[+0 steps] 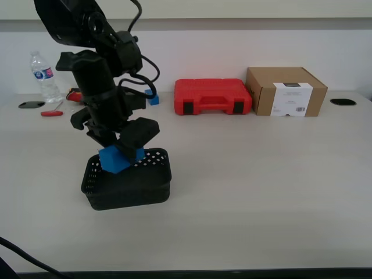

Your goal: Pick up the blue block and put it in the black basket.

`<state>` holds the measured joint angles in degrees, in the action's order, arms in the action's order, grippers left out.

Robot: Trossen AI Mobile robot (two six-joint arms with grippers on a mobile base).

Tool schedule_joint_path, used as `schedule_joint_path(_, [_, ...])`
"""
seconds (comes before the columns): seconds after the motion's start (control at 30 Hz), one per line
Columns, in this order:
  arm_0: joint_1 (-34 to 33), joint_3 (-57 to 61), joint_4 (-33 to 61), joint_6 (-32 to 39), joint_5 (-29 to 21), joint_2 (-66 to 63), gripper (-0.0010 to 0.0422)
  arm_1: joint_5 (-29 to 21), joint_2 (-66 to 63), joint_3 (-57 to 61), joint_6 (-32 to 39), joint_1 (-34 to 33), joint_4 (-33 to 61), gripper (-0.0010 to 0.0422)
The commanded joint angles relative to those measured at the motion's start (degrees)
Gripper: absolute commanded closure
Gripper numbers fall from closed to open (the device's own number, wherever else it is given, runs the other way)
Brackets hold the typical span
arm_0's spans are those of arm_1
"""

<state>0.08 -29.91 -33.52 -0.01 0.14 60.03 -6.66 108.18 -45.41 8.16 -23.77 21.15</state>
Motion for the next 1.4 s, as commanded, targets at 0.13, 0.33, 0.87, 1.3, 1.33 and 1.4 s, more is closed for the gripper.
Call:
schedule_joint_path(0.13, [-0.02, -0.07, -0.26, 0.00, 0.02, 0.00, 0.0413, -1.60, 1.33, -0.13, 1.49, -0.17, -2.58, 0.0412])
schedule_joint_path(0.33, [-0.02, -0.07, -0.11, 0.00, 0.02, 0.02, 0.0413, -3.48, 3.93, -0.24, 1.44, -0.22, -2.64, 0.0341])
schedule_joint_path(0.87, [-0.02, -0.07, -0.04, 0.00, 0.02, 0.02, 0.0413, 0.90, 4.04, -2.12, 0.61, -0.22, -3.32, 0.0313])
schedule_joint_path(1.3, [-0.04, -0.07, -0.04, 0.00, 0.02, 0.00, 0.0413, -0.39, 4.04, -3.74, 0.46, -0.31, -3.85, 0.0415])
schedule_joint_path(1.33, [-0.02, -0.07, -0.04, 0.00, 0.02, 0.02, 0.0413, -0.39, 4.04, -3.74, 0.46, -0.31, -3.85, 0.0414])
schedule_joint_path(1.4, [-0.02, -0.07, -0.07, 0.00, 0.02, 0.00, 0.0413, -0.39, 4.04, -3.74, 0.50, -0.33, -3.85, 0.0414])
